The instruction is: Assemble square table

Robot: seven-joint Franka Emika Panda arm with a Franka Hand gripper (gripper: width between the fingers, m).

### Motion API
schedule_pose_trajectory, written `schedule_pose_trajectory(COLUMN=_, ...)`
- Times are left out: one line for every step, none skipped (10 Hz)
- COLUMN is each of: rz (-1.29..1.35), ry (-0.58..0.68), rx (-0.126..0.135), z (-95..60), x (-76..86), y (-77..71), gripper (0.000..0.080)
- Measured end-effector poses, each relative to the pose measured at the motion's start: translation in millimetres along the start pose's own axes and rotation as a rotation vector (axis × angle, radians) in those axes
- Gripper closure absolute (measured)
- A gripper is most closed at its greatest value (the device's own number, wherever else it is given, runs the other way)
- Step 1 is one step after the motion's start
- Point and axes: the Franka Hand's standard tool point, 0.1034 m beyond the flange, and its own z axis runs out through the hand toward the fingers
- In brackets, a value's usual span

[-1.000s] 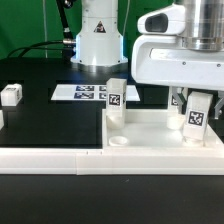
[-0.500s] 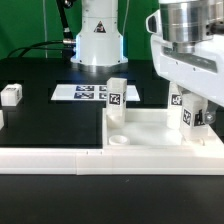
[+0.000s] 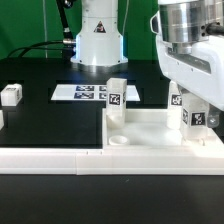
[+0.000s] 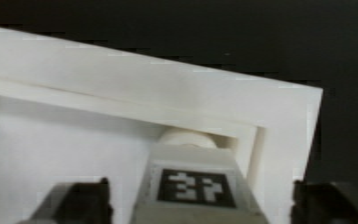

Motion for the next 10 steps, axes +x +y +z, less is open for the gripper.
schedule_pose_trajectory(rz=-0.244, ry=0.016, rx=-0.008, z=-2.3, x=-0.6, y=-0.5, gripper=0.021)
schedule_pose_trajectory(rz=-0.407, ry=0.032, rx=-0.013, z=-4.3, x=-2.5, y=-1.9, gripper=0.0162)
schedule_pose_trajectory(rz=-0.404, ry=0.027, rx=-0.014, z=-2.4, x=-1.5, y=-0.9, gripper=0.0153)
schedule_pose_trajectory(rz=-0.499, ry=0.028, rx=-0.016, z=-2.3, x=-0.4, y=-0.6, gripper=0.0153)
schedule_pose_trajectory(rz=-0.564, ry=0.027, rx=-0.017, z=-2.3, x=-0.3, y=-0.6, gripper=0.0151)
schedule_pose_trajectory(rz=-0.641, ry=0.028, rx=-0.02, z=-3.0, x=1.3, y=-0.4, gripper=0.0151)
schedule_pose_trajectory(rz=-0.864, ry=0.044, rx=-0.034, z=-7.4, x=6.5, y=-1.8, gripper=0.0151)
schedule_pose_trajectory(rz=-1.052, ry=0.072, rx=-0.059, z=-10.8, x=3.2, y=-4.5, gripper=0.0151)
schedule_pose_trajectory(rz=-1.196, ry=0.083, rx=-0.077, z=-10.8, x=-5.7, y=-6.1, gripper=0.0151)
schedule_pose_trajectory(rz=-1.331, ry=0.094, rx=-0.074, z=-12.0, x=-5.7, y=-8.8, gripper=0.0151)
